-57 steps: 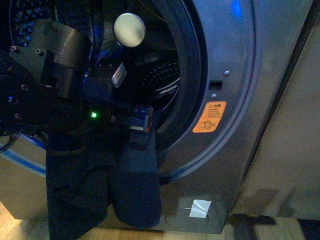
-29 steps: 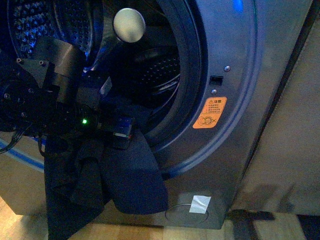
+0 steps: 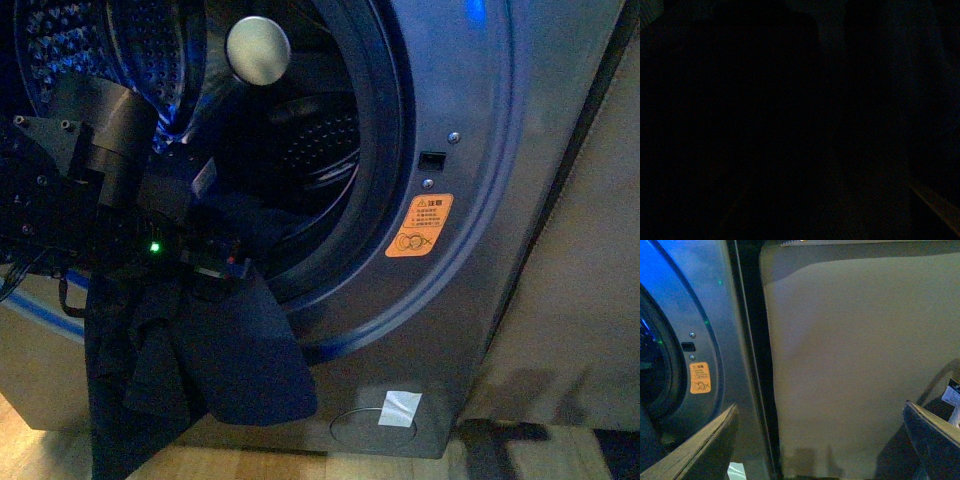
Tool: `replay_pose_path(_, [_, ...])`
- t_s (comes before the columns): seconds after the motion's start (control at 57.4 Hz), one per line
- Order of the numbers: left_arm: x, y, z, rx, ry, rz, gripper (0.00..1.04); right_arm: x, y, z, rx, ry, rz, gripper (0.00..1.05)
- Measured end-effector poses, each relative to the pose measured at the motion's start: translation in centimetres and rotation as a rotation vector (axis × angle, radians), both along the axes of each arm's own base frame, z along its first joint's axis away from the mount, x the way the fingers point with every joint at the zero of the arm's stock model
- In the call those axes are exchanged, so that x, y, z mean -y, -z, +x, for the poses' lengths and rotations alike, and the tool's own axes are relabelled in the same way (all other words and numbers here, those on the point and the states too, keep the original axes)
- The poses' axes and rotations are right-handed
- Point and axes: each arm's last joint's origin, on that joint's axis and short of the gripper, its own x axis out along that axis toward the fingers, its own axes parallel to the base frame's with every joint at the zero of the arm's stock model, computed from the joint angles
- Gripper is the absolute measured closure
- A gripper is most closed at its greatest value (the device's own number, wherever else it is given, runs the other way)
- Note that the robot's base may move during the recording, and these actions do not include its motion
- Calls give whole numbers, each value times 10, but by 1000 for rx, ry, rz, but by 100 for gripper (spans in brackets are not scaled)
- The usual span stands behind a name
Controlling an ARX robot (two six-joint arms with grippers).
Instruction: Collect clothes from washing machine
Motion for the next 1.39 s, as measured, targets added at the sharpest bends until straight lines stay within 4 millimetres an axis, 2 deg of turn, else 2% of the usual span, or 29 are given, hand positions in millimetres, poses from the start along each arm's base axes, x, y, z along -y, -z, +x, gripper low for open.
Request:
replay_pose_path(0.122, [-1,-6,-9,21,20,-16,66,0,0,0,0,0,0,7])
replay_pose_path(0.209, [-6,-21,-21,69,47,-45,83,0,0,0,0,0,0,7])
replay_pose_path(0.313, [-16,-42,-38,129,68,-64,93,0,0,0,0,0,0,7])
replay_pose_path(0.609, [-47,-124,-98,399,144,-100,95,0,0,0,0,0,0,7])
replay_pose_path(0.783, [-53,-174,-128,534,189,-127,95,0,0,0,0,0,0,7])
replay_pose_path(0.905, [-53,-206,-140,611,212,-144,95,0,0,0,0,0,0,7])
replay_pose_path(1.097, [-43,-259,-151,714,260,-179,95,0,0,0,0,0,0,7])
replay_pose_path(1.393, [-1,-349,-159,847,368,-246,95,0,0,0,0,0,0,7])
